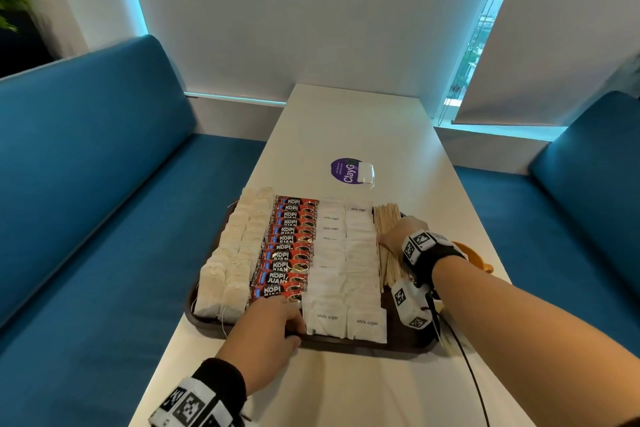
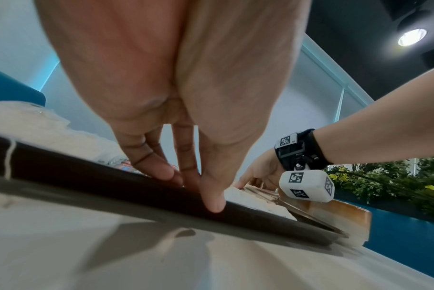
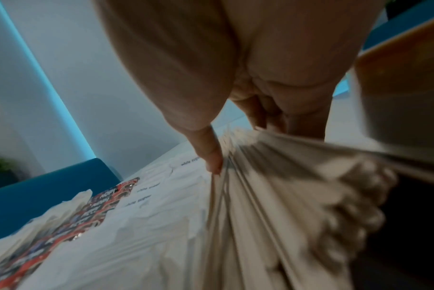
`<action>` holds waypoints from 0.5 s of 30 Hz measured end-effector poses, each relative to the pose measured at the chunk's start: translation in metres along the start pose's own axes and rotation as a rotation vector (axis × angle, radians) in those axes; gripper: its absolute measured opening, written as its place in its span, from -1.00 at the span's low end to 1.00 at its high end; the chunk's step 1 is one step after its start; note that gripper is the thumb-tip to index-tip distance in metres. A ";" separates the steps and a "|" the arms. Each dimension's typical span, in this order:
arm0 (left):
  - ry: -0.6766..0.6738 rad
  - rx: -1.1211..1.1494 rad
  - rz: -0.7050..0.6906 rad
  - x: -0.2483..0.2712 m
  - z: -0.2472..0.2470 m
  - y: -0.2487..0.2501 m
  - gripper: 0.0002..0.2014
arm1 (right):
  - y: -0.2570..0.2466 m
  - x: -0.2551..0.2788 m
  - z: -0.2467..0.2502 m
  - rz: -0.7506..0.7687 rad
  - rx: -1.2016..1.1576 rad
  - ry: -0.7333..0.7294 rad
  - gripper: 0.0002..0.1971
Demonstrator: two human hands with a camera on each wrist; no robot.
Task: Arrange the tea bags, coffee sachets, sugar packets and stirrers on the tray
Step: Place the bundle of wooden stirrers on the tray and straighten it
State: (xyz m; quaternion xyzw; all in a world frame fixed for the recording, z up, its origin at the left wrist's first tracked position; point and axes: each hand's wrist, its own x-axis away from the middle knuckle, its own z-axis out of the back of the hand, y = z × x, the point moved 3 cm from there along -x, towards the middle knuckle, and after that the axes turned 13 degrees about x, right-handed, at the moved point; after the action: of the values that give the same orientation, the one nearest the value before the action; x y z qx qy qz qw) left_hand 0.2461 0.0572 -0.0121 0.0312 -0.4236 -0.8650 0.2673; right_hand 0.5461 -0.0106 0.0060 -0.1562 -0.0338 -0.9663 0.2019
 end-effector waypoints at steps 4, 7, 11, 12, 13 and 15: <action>-0.006 0.005 0.003 0.001 0.000 0.001 -0.88 | 0.005 0.004 0.007 -0.016 0.026 0.013 -0.69; -0.002 0.009 0.005 0.001 0.000 0.000 -0.88 | 0.010 0.006 0.013 -0.011 0.011 0.024 -0.75; 0.006 -0.001 0.012 0.001 -0.002 -0.001 -0.88 | 0.018 0.008 0.017 0.010 0.004 0.055 -0.78; 0.009 -0.003 0.012 0.001 -0.002 -0.001 -0.88 | 0.018 0.008 0.016 0.013 0.002 0.057 -0.78; 0.011 -0.002 0.014 0.001 -0.002 -0.001 -0.88 | 0.018 0.007 0.015 0.017 0.001 0.053 -0.76; 0.012 -0.002 0.014 0.002 -0.002 -0.001 -0.88 | 0.014 0.006 0.009 0.026 0.001 0.033 -0.66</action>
State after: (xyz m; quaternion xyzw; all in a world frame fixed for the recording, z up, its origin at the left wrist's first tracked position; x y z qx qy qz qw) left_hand 0.2448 0.0554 -0.0136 0.0330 -0.4215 -0.8632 0.2760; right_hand 0.5493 -0.0245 0.0169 -0.1407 -0.0290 -0.9660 0.2148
